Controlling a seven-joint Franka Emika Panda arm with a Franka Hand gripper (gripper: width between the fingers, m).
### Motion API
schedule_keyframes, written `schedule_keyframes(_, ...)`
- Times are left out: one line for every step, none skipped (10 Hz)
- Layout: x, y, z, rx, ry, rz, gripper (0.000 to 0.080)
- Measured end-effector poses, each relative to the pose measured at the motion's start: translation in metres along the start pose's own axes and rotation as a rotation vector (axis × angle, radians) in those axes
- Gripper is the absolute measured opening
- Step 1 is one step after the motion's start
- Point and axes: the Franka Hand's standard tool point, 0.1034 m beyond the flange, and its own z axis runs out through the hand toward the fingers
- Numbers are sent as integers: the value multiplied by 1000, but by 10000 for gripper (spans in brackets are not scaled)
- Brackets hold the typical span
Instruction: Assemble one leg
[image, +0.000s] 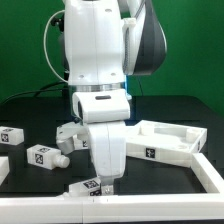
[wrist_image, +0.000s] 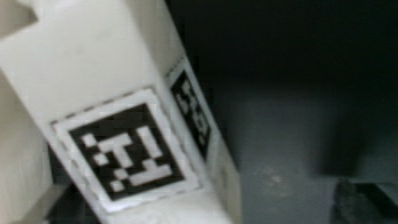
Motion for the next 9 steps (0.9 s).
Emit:
schedule_keyframes(0,0,0,0,0,0,516)
schedule_keyframes(0,0,0,0,0,0,377)
schedule_keyframes(0,0,0,0,0,0,241)
schedule_keyframes(0,0,0,0,0,1,241)
schedule_keyframes(-1,0,0,0,0,1,64)
schedule_keyframes(-1,0,0,0,0,1,20)
schedule_keyframes(-1,0,0,0,-1,2,6)
schedule_keyframes(-5,0,-1,-1,-3,8,1)
schedule_keyframes(-4,-1,0,1,-2,7,1)
